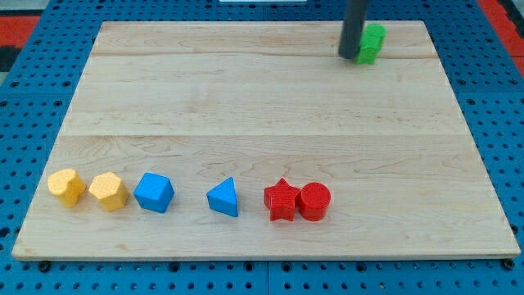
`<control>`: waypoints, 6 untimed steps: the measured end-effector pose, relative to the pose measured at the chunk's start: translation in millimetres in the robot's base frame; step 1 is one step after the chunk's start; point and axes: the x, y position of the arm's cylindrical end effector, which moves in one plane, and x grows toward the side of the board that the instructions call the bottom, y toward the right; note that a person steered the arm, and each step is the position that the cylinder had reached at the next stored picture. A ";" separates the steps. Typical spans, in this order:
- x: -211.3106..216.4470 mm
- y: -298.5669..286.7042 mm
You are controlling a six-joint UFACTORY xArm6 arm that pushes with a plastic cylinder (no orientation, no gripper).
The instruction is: Move your arm to the right center of the board
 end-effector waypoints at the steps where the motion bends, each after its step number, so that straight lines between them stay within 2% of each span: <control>1: 3.0 -1.6; 2: 28.8 -5.9; 4: 44.7 110.3; 5: 107.8 105.4; 6: 182.1 71.2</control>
